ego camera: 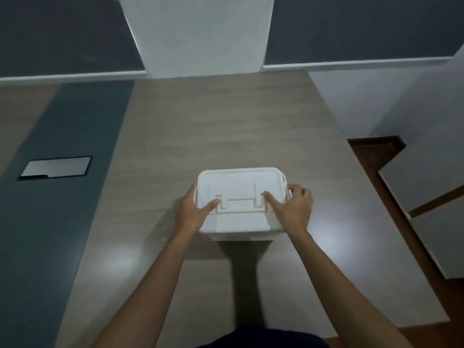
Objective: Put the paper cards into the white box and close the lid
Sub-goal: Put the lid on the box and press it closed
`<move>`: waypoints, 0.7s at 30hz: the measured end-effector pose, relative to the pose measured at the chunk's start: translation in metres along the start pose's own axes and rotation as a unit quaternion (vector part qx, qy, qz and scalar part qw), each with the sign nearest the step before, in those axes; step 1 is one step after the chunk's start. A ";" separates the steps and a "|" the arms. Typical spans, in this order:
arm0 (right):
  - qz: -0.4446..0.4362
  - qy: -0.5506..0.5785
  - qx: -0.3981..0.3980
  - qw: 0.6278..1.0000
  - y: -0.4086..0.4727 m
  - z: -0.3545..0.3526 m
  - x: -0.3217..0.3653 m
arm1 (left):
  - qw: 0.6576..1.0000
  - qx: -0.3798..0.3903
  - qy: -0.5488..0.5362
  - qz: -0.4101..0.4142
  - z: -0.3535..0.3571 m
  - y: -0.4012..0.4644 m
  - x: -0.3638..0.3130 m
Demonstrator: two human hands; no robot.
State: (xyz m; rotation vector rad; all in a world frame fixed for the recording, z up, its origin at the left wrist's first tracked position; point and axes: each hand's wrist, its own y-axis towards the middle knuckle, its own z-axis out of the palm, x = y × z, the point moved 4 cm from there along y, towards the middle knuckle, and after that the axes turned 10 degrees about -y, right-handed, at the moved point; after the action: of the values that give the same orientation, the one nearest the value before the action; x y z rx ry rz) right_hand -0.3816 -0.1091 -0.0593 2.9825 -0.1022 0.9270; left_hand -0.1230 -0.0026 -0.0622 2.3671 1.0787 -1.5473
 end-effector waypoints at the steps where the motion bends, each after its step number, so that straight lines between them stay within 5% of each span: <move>1: 0.003 0.012 0.013 1.000 0.002 0.003 0.000 | 1.000 -0.001 -0.014 -0.006 0.001 0.004 0.003; 17: 0.063 0.146 0.155 0.975 0.031 0.003 -0.015 | 0.993 0.012 -0.118 -0.013 0.024 0.020 0.008; 21: 0.115 0.141 0.181 0.967 0.031 0.010 -0.020 | 0.986 0.013 -0.142 -0.084 0.025 0.020 0.015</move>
State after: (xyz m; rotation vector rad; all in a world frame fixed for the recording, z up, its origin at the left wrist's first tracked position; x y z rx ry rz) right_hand -0.3949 -0.1395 -0.0786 3.1629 -0.3130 1.5403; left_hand -0.1260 -0.0213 -0.0925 2.0311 1.2196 -1.8945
